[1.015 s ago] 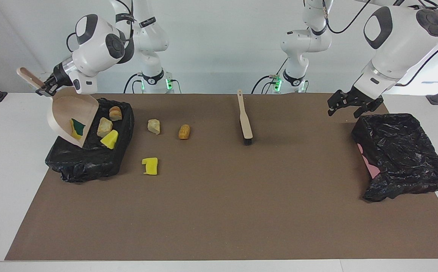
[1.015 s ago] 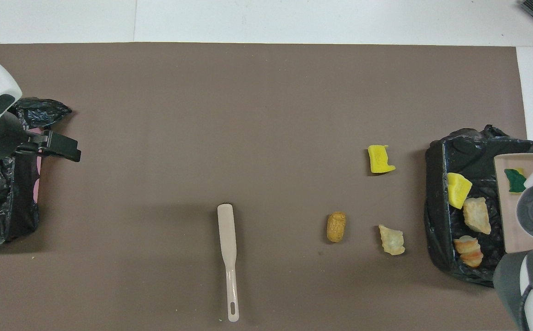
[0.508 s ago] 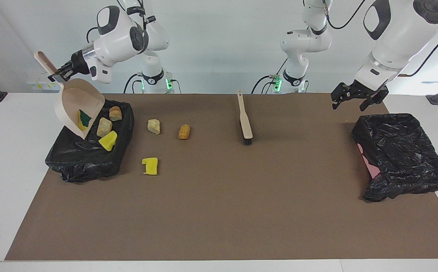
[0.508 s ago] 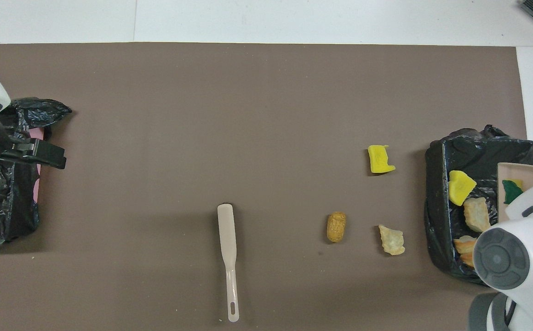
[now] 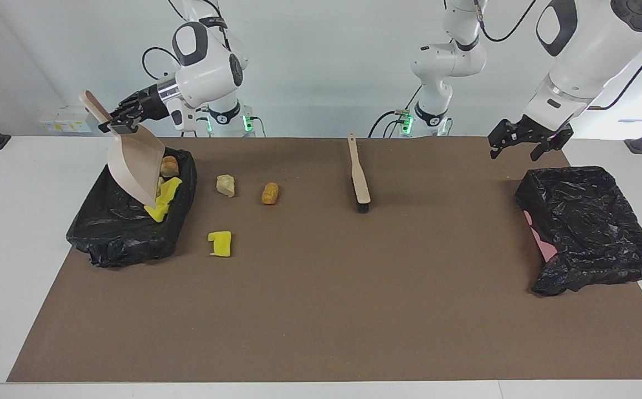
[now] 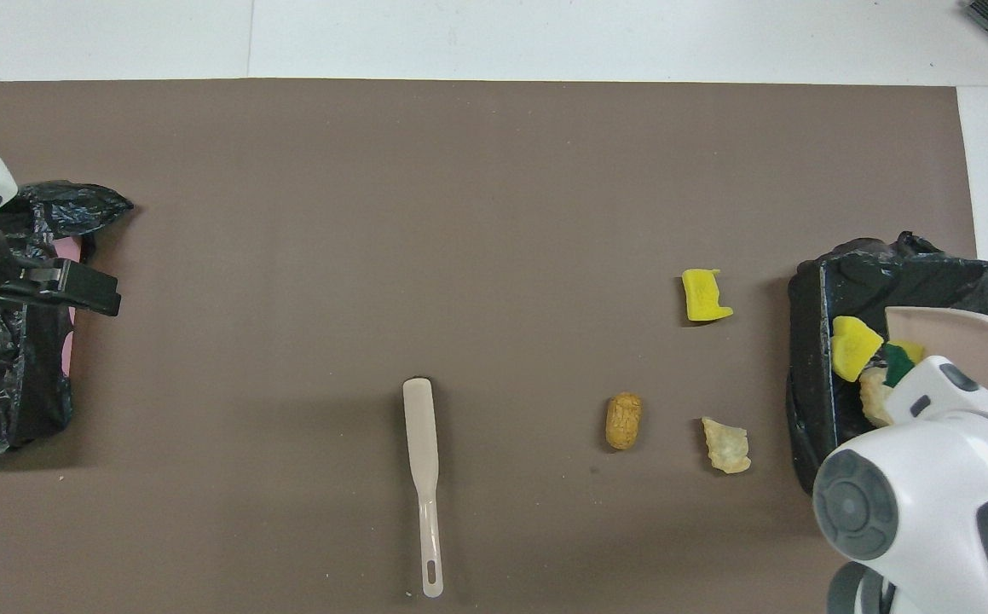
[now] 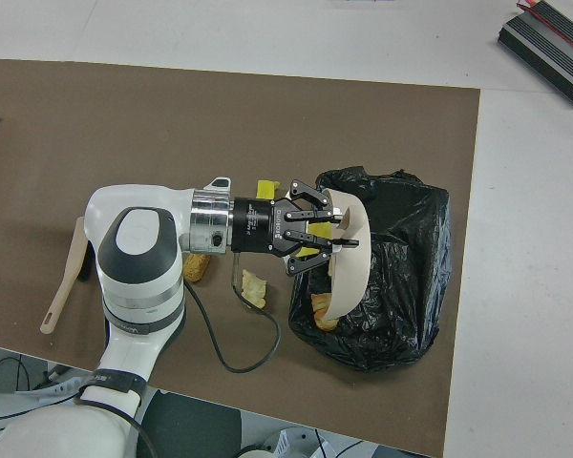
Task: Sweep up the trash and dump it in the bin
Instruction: 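Tilt the dustpan with the right gripper to dump trash into the bag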
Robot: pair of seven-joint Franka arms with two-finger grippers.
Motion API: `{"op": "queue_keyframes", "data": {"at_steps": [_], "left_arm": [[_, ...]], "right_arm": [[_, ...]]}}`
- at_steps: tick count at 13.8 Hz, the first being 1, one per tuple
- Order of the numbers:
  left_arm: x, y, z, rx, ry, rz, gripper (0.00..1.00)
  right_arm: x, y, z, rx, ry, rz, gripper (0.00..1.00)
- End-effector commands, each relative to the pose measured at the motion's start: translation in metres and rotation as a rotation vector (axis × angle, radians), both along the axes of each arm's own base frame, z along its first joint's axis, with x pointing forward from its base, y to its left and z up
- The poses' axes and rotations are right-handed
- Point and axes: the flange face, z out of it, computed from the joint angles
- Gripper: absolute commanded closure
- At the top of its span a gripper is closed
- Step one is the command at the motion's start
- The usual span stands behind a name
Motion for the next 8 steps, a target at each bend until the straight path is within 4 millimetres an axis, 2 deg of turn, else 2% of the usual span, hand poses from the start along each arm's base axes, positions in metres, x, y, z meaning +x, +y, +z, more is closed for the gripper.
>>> {"op": "queue_keyframes", "data": {"at_steps": [1,2,3,5,6,8], "left_arm": [[-0.002,0.005,0.010,0.017,-0.018,0.010,0.00],[-0.003,0.004,0.012,0.014,-0.007,0.005,0.00],[-0.004,0.008,0.015,0.014,-0.003,0.010,0.00],[-0.005,0.008,0.017,0.010,0.025,0.002,0.00],[-0.005,0.006,0.019,0.010,0.014,-0.004,0.00],[-0.007,0.004,0.020,0.010,0.004,-0.007,0.00]], "right_arm": [[0.003,-0.009,0.010,-0.044,0.008,-0.023,1.00],[0.006,-0.012,0.021,-0.031,0.021,-0.025,1.00],[0.013,-0.019,0.043,-0.020,0.032,-0.029,1.00],[0.028,-0.025,0.074,0.073,0.031,-0.048,1.00],[0.044,-0.033,0.080,0.129,0.024,-0.086,1.00],[0.075,-0.034,0.089,0.179,0.016,-0.106,1.00]]}}
